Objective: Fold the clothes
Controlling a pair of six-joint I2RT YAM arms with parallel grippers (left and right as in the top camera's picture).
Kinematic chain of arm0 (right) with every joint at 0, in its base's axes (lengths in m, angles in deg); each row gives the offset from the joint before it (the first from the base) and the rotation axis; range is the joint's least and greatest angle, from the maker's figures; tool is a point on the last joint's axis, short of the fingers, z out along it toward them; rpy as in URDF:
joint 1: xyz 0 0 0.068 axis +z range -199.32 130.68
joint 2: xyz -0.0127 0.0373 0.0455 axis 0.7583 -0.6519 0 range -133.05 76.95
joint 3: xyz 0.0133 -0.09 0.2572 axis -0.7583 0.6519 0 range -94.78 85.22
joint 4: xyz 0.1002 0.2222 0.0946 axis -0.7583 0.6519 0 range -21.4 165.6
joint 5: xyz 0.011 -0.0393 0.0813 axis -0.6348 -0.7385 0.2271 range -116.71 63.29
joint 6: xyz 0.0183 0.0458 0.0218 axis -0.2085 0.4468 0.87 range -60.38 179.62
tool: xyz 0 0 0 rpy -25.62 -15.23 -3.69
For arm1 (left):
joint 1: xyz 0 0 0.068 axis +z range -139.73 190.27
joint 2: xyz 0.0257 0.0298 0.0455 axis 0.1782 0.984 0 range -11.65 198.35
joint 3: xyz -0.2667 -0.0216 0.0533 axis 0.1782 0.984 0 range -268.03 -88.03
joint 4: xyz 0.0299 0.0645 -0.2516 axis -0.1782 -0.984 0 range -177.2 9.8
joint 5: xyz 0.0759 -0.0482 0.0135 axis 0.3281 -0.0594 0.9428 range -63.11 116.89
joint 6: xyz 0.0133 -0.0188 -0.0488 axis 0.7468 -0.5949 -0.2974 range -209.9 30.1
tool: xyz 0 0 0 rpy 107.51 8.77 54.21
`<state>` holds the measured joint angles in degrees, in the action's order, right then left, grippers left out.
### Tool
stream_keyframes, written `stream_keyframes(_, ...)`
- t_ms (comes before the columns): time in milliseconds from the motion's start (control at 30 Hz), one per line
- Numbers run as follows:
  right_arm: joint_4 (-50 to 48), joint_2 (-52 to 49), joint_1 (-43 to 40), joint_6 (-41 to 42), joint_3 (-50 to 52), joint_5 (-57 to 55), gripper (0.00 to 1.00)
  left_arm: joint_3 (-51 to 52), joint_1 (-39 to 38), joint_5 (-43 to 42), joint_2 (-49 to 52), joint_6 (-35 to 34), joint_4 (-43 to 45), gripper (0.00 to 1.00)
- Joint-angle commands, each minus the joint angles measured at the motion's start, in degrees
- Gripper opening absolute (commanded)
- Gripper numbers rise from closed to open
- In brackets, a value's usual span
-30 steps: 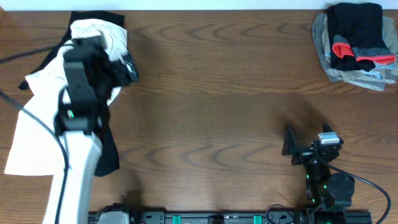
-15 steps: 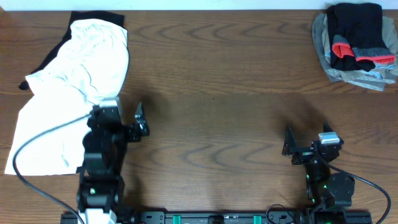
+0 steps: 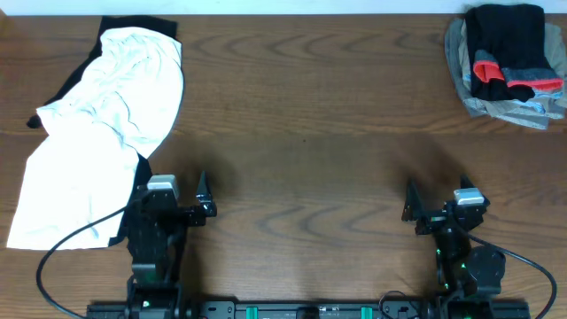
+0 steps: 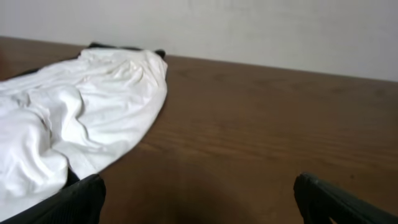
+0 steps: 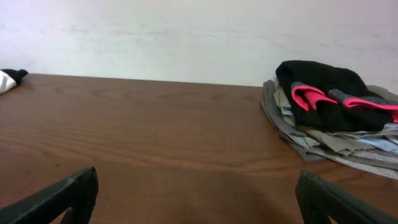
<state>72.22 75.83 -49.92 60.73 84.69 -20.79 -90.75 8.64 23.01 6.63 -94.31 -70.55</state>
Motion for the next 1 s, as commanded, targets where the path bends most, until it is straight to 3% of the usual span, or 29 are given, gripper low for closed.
stream_keyframes(0, 0.2, -0.1, 1.0, 1.0, 0.2, -0.3, 0.99, 1.3, 0.0, 0.5, -3.5, 1.0, 0.5, 0.98)
stream_keyframes(267, 0.2, -0.1, 1.0, 1.0, 0.2, -0.3, 0.99, 2.5, 0.1, 0.5, -10.2, 1.4, -2.4, 0.98)
stream_keyframes(500, 0.2, -0.1, 1.0, 1.0, 0.2, -0.3, 0.99, 2.5, 1.1, 0.4, -18.4, 2.0, -10.5, 0.98)
stream_keyframes(967, 0.2, -0.1, 1.0, 1.0, 0.2, -0.3, 0.99, 2.5, 1.9, 0.5, -18.2, 2.2, -13.5, 0.98)
